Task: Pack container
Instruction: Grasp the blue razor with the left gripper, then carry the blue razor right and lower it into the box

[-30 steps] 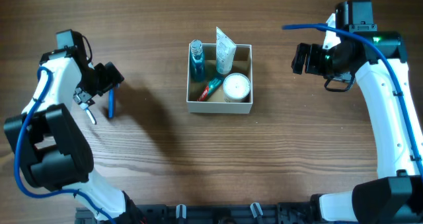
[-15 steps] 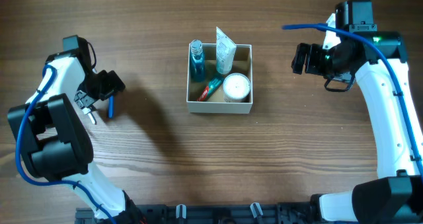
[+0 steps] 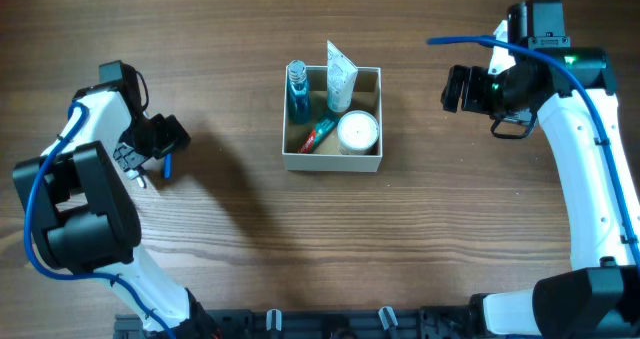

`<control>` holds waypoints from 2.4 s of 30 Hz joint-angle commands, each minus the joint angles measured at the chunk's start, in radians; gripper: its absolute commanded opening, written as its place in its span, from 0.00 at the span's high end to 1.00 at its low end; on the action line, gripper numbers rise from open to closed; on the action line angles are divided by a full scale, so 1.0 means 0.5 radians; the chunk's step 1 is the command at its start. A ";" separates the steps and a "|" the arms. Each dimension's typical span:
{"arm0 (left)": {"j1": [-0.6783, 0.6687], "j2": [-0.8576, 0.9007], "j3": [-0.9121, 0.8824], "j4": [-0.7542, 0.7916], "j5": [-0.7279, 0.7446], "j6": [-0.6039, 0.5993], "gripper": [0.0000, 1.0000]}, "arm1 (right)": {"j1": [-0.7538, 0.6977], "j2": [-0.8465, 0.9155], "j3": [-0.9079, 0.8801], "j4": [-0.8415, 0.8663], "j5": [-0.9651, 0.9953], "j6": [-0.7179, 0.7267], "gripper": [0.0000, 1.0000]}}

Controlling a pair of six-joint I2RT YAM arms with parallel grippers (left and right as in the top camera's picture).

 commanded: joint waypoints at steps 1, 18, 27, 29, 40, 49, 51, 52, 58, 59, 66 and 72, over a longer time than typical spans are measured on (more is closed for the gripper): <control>-0.009 0.024 -0.021 -0.017 -0.021 0.014 0.36 | -0.001 0.018 -0.005 0.002 -0.018 -0.025 0.00; -0.009 0.004 -0.008 -0.018 -0.021 0.014 0.96 | -0.001 0.018 -0.005 0.002 -0.018 -0.024 0.00; -0.362 -0.656 0.213 -0.055 -0.020 0.091 0.96 | -0.001 0.018 -0.005 0.003 -0.018 -0.025 0.00; -0.562 -0.816 0.213 -0.054 -0.021 0.183 0.96 | -0.001 0.018 -0.005 0.004 -0.018 -0.026 0.00; -1.582 -0.780 0.212 0.019 -0.037 0.503 0.96 | -0.001 0.018 -0.005 0.006 -0.017 -0.026 0.00; -1.633 -0.498 0.212 0.224 -0.037 0.503 0.96 | -0.001 0.018 -0.005 0.004 -0.018 -0.025 0.00; -1.633 -0.491 0.212 0.279 -0.053 0.503 0.96 | -0.001 0.018 -0.005 0.004 -0.018 -0.025 0.00; -1.634 -0.490 0.212 0.302 -0.066 0.502 0.96 | -0.001 0.018 -0.005 0.004 -0.018 -0.026 0.00; -1.634 -0.490 0.212 0.153 -0.066 0.479 0.68 | -0.001 0.018 -0.005 0.005 -0.017 -0.026 0.00; -1.634 -0.490 0.212 0.124 -0.066 0.479 0.57 | -0.001 0.018 -0.005 0.004 -0.017 -0.026 0.00; -1.633 -0.565 0.215 0.023 -0.085 0.348 0.00 | -0.001 0.018 -0.005 0.002 -0.017 -0.029 0.00; -1.427 -1.061 0.232 -0.029 -0.426 -0.096 0.00 | -0.001 0.018 -0.005 0.005 -0.018 -0.053 0.00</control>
